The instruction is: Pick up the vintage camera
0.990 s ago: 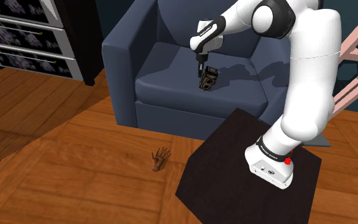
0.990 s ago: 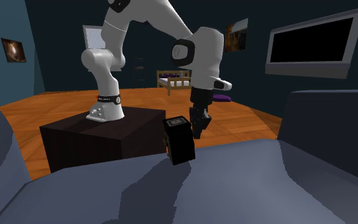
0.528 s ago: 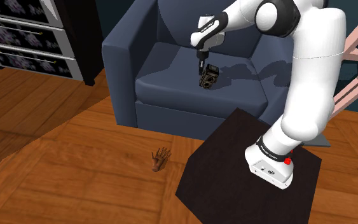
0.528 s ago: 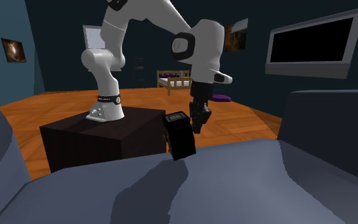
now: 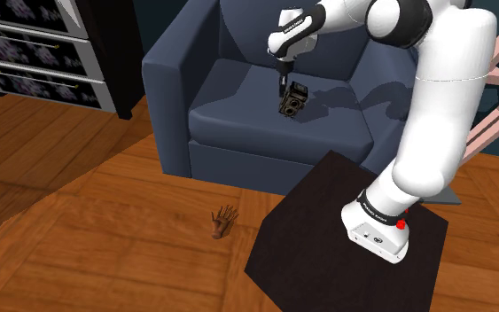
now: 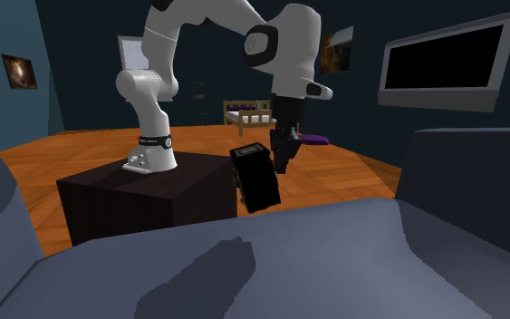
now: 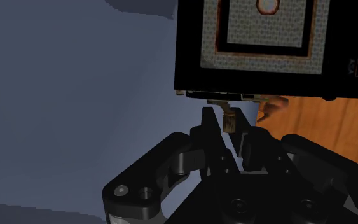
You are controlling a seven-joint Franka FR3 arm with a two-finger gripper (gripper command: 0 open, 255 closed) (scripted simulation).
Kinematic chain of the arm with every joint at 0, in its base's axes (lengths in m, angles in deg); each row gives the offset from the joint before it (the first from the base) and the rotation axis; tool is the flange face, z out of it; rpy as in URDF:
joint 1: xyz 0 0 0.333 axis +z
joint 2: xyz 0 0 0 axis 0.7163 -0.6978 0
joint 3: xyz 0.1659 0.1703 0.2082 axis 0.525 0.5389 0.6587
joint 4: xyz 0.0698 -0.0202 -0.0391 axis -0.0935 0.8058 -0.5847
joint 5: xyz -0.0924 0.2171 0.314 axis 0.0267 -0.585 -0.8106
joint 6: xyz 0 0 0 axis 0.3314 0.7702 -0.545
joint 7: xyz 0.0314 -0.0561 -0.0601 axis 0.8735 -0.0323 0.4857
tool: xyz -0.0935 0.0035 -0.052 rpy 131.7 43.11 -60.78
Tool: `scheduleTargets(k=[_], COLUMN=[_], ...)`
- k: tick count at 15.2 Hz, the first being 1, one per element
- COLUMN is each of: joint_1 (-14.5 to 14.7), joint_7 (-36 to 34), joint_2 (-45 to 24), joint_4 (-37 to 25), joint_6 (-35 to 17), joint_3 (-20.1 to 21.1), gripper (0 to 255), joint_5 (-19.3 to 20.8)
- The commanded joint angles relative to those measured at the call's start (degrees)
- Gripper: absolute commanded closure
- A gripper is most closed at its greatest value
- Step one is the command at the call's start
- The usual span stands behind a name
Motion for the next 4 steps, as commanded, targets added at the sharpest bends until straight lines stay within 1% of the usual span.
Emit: scheduleTargets(k=[1,4], joint_1=[0.1,0.1], joint_7=[0.0,-0.1], joint_2=[0.8,1.3], joint_4=[-0.6,-0.9], joint_6=[1.3,2.0], joint_3=[-0.2,-0.2], gripper=[255,255], joint_5=[0.3,0.4])
